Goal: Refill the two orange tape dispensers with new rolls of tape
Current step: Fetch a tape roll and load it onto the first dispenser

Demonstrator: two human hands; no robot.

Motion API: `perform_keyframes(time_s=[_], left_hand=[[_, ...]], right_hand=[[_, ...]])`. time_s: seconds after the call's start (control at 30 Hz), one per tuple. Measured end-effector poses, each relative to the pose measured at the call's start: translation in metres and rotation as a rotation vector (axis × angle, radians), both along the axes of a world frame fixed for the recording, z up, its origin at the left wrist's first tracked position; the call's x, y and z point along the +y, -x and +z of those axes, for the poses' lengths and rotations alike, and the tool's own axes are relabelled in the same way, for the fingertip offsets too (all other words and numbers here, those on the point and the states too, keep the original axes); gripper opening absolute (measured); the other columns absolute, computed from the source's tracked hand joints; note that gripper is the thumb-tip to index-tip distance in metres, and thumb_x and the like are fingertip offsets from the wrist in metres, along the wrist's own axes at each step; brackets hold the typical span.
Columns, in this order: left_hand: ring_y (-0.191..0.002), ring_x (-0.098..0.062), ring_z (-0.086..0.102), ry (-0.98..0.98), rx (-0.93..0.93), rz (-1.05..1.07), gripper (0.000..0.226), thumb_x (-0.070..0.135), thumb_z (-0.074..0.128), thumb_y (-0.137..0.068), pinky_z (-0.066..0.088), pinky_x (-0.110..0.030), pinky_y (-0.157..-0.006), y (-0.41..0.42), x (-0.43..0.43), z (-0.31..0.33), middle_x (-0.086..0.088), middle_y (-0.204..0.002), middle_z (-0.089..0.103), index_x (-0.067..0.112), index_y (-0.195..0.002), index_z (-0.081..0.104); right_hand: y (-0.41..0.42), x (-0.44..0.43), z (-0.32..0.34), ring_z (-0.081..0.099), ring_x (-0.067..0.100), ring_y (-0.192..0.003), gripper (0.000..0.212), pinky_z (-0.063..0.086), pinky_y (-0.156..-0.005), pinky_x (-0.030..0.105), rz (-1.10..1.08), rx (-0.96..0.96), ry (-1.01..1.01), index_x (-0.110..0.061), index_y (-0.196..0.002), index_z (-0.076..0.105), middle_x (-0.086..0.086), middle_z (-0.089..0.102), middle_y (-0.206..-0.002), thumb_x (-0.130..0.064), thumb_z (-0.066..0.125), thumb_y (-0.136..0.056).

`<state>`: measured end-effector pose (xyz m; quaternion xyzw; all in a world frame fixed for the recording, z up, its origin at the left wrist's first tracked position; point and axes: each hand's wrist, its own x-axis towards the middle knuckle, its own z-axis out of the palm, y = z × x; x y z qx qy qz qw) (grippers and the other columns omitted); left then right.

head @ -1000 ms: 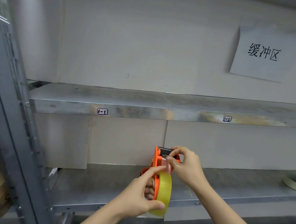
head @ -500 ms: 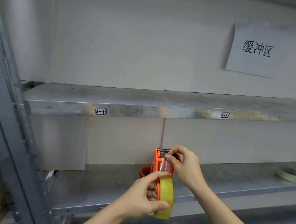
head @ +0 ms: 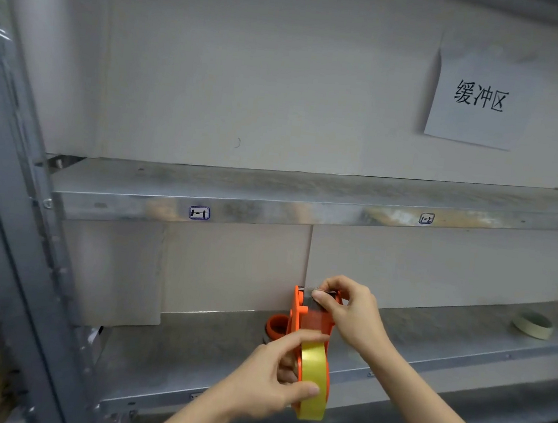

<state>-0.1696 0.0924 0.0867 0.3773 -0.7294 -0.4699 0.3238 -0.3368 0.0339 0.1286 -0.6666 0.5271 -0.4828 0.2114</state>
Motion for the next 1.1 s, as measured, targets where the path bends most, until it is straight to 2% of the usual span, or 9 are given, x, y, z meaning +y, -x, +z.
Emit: perform_keyframes(time_s=[0.07, 0.3, 0.4, 0.5, 0.6, 0.77, 0.93, 1.0, 1.1], left_hand=[[-0.071, -0.007, 0.052, 0.009, 0.001, -0.020, 0.055, 0.008, 0.068, -0.086, 0.050, -0.020, -0.072, -0.001, 0.003, 0.001, 0.001, -0.086, 0.057, 0.033, -0.132, 0.053], [-0.088, -0.012, 0.065, 0.022, 0.008, -0.009, 0.043, 0.017, 0.070, -0.084, 0.055, -0.039, -0.092, -0.003, 0.001, 0.000, -0.010, -0.109, 0.068, 0.036, -0.121, 0.060], [-0.094, -0.028, 0.068, 0.035, -0.025, 0.046, 0.041, 0.034, 0.080, -0.074, 0.056, -0.043, -0.091, -0.001, -0.001, -0.001, -0.009, -0.106, 0.071, 0.035, -0.112, 0.063], [-0.080, -0.025, 0.063, 0.049, -0.038, 0.079, 0.044, 0.042, 0.080, -0.068, 0.056, -0.048, -0.086, 0.001, 0.000, -0.002, -0.013, -0.099, 0.070, 0.037, -0.108, 0.063], [-0.075, -0.016, 0.059, 0.039, -0.028, 0.067, 0.050, 0.035, 0.079, -0.075, 0.056, -0.045, -0.083, 0.001, 0.004, 0.000, -0.013, -0.095, 0.069, 0.044, -0.117, 0.052], [-0.079, -0.024, 0.069, -0.012, -0.010, 0.077, 0.092, 0.029, 0.078, -0.079, 0.058, -0.042, -0.084, 0.005, 0.011, 0.004, -0.019, -0.102, 0.070, 0.048, -0.141, 0.014], [-0.091, -0.023, 0.074, -0.117, 0.068, 0.126, 0.121, 0.028, 0.079, -0.079, 0.060, -0.038, -0.085, 0.019, 0.013, 0.000, -0.010, -0.101, 0.076, 0.050, -0.145, -0.020], [-0.094, -0.023, 0.074, -0.154, 0.063, 0.137, 0.122, 0.026, 0.079, -0.080, 0.060, -0.037, -0.086, 0.023, 0.013, 0.000, -0.009, -0.102, 0.076, 0.041, -0.149, -0.021], [-0.093, -0.018, 0.074, -0.153, 0.097, 0.108, 0.107, 0.018, 0.079, -0.081, 0.061, -0.034, -0.085, 0.031, 0.012, 0.000, -0.008, -0.105, 0.075, 0.033, -0.155, 0.002]], right_hand=[[-0.002, -0.001, 0.002, 0.058, -0.004, -0.065, 0.024, 0.042, -0.064, 0.010, -0.012, -0.007, 0.003, -0.029, -0.064, 0.059, -0.009, 0.065, -0.069, -0.016, 0.072, -0.080], [-0.002, -0.005, 0.013, 0.057, 0.006, -0.069, 0.019, 0.042, -0.061, 0.008, 0.001, 0.090, -0.022, -0.022, -0.067, 0.059, -0.001, 0.064, -0.072, -0.018, 0.071, -0.080], [-0.002, -0.005, 0.013, 0.058, 0.008, -0.070, 0.017, 0.043, -0.060, 0.006, 0.030, 0.114, -0.044, -0.021, -0.069, 0.059, -0.003, 0.063, -0.071, -0.017, 0.071, -0.081], [-0.003, -0.002, 0.013, 0.054, 0.001, -0.064, 0.017, 0.042, -0.058, 0.006, 0.055, 0.128, -0.055, -0.021, -0.070, 0.059, -0.008, 0.060, -0.068, -0.017, 0.070, -0.082], [-0.002, 0.000, 0.014, 0.052, -0.003, -0.058, 0.015, 0.042, -0.058, 0.007, 0.059, 0.134, -0.043, -0.018, -0.072, 0.060, -0.008, 0.058, -0.066, -0.017, 0.071, -0.081], [0.005, 0.000, 0.013, 0.052, 0.003, -0.059, 0.019, 0.042, -0.051, 0.009, 0.056, 0.112, -0.053, -0.020, -0.068, 0.058, -0.005, 0.058, -0.067, -0.017, 0.072, -0.080], [0.016, 0.003, 0.014, 0.059, 0.008, -0.071, 0.014, 0.042, -0.060, 0.022, 0.106, 0.069, -0.050, -0.019, -0.074, 0.059, -0.008, 0.063, -0.071, -0.020, 0.070, -0.082], [0.022, 0.005, 0.015, 0.062, 0.009, -0.073, 0.015, 0.043, -0.061, 0.026, 0.131, 0.050, -0.055, -0.023, -0.072, 0.059, -0.010, 0.066, -0.074, -0.020, 0.070, -0.083], [0.029, 0.007, 0.016, 0.064, 0.013, -0.080, 0.014, 0.047, -0.071, 0.028, 0.139, 0.054, -0.057, -0.022, -0.072, 0.060, -0.005, 0.066, -0.078, -0.019, 0.069, -0.083]])
